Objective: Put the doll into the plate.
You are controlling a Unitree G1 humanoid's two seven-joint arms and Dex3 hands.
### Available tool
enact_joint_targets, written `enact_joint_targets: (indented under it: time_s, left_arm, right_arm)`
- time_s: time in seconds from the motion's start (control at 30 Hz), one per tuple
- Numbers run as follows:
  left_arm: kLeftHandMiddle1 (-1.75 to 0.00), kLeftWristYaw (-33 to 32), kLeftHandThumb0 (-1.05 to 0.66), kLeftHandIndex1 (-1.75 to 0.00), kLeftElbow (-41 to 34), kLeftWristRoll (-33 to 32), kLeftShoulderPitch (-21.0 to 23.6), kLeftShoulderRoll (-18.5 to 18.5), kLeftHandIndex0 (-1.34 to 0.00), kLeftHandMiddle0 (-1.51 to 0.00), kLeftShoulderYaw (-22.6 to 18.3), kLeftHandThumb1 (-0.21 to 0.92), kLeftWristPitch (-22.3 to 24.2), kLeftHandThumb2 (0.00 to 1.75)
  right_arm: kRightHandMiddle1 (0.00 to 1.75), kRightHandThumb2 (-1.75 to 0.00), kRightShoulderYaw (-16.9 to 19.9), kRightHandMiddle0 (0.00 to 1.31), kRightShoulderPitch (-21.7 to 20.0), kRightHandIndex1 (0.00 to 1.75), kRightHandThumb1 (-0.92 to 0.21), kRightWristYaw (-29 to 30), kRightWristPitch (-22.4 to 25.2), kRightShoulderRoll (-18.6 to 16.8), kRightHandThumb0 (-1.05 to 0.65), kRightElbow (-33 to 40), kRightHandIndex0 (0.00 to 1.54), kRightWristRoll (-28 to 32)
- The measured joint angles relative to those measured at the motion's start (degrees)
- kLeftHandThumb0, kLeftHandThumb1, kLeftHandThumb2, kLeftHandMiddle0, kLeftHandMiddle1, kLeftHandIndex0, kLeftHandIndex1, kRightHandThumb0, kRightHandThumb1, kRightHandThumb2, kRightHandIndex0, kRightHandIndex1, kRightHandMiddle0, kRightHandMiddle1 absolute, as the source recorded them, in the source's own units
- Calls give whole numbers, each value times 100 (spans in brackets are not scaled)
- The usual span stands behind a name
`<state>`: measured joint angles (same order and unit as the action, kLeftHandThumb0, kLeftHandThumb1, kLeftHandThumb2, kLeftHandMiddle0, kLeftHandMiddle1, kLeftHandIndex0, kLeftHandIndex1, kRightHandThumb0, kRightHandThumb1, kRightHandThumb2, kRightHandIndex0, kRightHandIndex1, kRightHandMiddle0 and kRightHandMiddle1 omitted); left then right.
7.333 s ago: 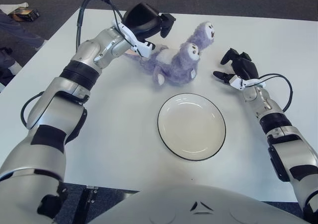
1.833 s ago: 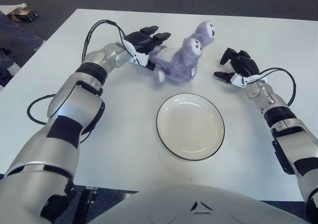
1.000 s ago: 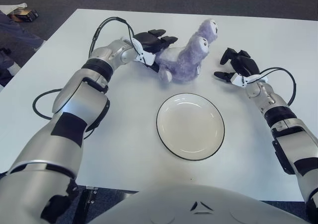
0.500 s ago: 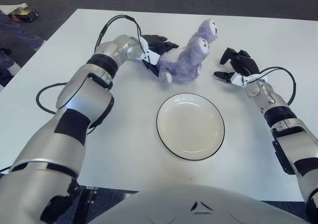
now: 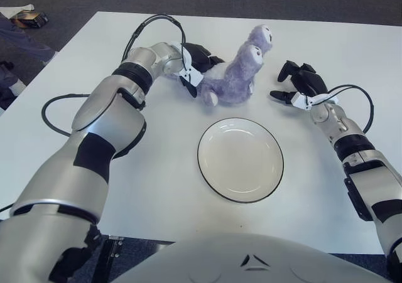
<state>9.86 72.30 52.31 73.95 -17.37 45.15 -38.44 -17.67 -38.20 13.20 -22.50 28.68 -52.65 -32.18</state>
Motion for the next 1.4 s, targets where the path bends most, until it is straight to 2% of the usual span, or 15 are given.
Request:
enact_joint_targets:
  time_s: [0.27, 0.37, 0.43, 0.53, 0.57, 0.63, 0.7, 0.77, 0.8, 0.9, 1.03, 1.1, 1.13, 1.23, 1.4]
  left_arm:
    - [-84, 24, -96, -45, 91, -134, -4, 90, 0, -5, -49, 78, 154, 18]
    - [-98, -18, -90, -53, 114, -184, -25, 119, 0, -4, -71, 75, 259, 21]
    - [-115, -141, -81, -68, 120, -191, -55, 130, 0, -2, -73, 65, 339, 37]
    - [-144, -471, -56, -117, 131, -172, -128, 138, 0, -2, -59, 38, 466, 78]
    - [-148, -616, -53, -125, 137, -142, -151, 138, 0, -2, -37, 35, 505, 83]
    - [-160, -915, -43, -151, 146, -62, -200, 136, 0, -7, 14, 27, 568, 97]
    - [-165, -1276, -36, -163, 157, 22, -258, 135, 0, -15, 67, 23, 630, 103]
    - [-160, -1530, 1, -169, 173, 59, -295, 135, 0, -36, 100, 36, 667, 99]
    - [-156, -1629, 17, -171, 181, 77, -311, 135, 0, -48, 109, 37, 687, 101]
    - [-152, -1996, 36, -173, 196, 186, -357, 136, -1, -64, 161, 37, 788, 105]
    - [-150, -2451, 43, -174, 212, 360, -396, 145, -4, -70, 282, 35, 976, 108]
    - [-152, -2610, 45, -174, 225, 447, -404, 160, -13, -73, 335, 31, 1084, 115]
    - [-155, -2672, 47, -175, 232, 466, -410, 170, -26, -73, 348, 28, 1151, 121]
    - [-167, -2787, 50, -175, 246, 469, -442, 210, -48, -73, 351, 21, 1352, 138]
    - [-173, -2920, 53, -175, 271, 464, -479, 279, -70, -74, 347, 16, 1571, 149]
  right_arm:
    - [175, -52, 18, 19, 0, 152, -92, -7, 7, -7, -35, 0, 35, 9]
    - [175, -52, 21, 19, 0, 151, -92, -7, 7, -9, -35, 1, 35, 10]
    - [175, -52, 23, 19, 0, 151, -92, -7, 7, -11, -35, 2, 35, 15]
    - [175, -52, 29, 19, 0, 152, -92, -12, 7, -12, -35, 4, 36, 32]
    - [175, -52, 32, 19, 0, 152, -92, -16, 7, -12, -35, 5, 36, 43]
    - [175, -52, 40, 19, 0, 152, -92, -34, 11, -12, -35, 7, 36, 74]
    - [175, -52, 46, 19, 1, 152, -92, -51, 19, -12, -35, 13, 36, 114]
    - [175, -52, 48, 19, 3, 153, -92, -52, 27, -12, -35, 19, 37, 120]
    - [175, -52, 48, 19, 3, 153, -92, -52, 33, -12, -35, 23, 37, 121]
    - [175, -52, 47, 19, 9, 154, -92, -58, 46, -12, -35, 39, 37, 125]
    - [175, -52, 47, 19, 17, 153, -92, -67, 64, -12, -35, 63, 36, 135]
    - [175, -53, 48, 19, 20, 153, -92, -71, 73, -12, -35, 71, 36, 141]
    - [175, -53, 48, 19, 21, 153, -92, -77, 81, -12, -35, 78, 37, 146]
    - [175, -53, 53, 19, 22, 153, -92, -108, 97, -12, -35, 95, 37, 163]
    - [175, -53, 67, 19, 28, 153, -92, -144, 111, -12, -35, 117, 37, 193]
